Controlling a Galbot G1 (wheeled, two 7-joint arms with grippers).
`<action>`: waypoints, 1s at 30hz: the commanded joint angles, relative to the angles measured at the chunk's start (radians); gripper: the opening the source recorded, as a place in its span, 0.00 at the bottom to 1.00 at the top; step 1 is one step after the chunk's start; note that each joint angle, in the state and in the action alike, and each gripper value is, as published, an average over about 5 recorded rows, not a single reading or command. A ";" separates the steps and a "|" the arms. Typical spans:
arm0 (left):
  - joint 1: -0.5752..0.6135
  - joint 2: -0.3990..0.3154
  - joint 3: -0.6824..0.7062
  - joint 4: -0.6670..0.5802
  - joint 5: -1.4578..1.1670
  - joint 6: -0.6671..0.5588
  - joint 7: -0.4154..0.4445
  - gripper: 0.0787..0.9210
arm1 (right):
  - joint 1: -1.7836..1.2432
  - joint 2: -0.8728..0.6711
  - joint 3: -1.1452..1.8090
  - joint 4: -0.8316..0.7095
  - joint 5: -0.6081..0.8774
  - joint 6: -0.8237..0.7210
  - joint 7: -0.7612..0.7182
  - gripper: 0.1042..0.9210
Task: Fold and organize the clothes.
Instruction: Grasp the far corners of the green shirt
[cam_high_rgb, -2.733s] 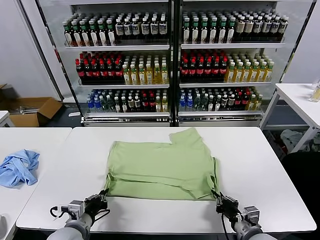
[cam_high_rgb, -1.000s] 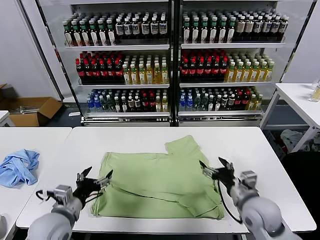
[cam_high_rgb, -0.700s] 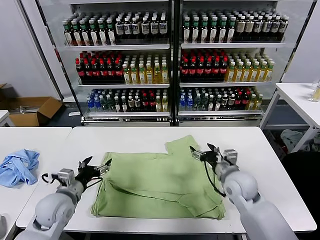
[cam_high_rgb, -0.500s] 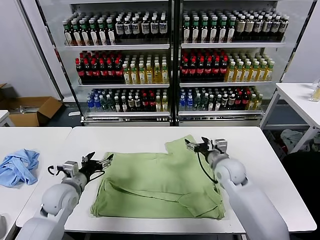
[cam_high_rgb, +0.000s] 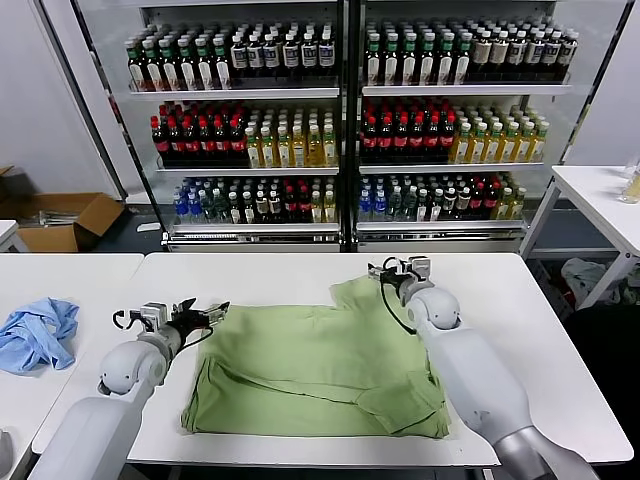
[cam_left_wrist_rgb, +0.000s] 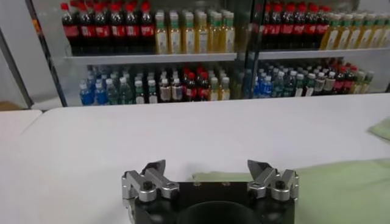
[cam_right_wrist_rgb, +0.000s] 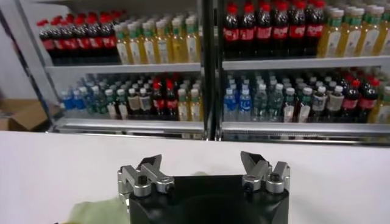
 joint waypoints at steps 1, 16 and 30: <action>-0.049 0.009 0.006 0.134 0.021 -0.003 0.105 0.88 | 0.052 0.066 -0.009 -0.158 -0.025 0.037 0.000 0.88; -0.052 0.018 -0.008 0.169 0.048 -0.048 0.204 0.88 | 0.048 0.091 0.007 -0.170 -0.025 0.039 -0.021 0.88; -0.062 0.014 0.004 0.184 0.054 -0.070 0.212 0.88 | 0.047 0.098 0.011 -0.186 -0.022 0.028 -0.016 0.86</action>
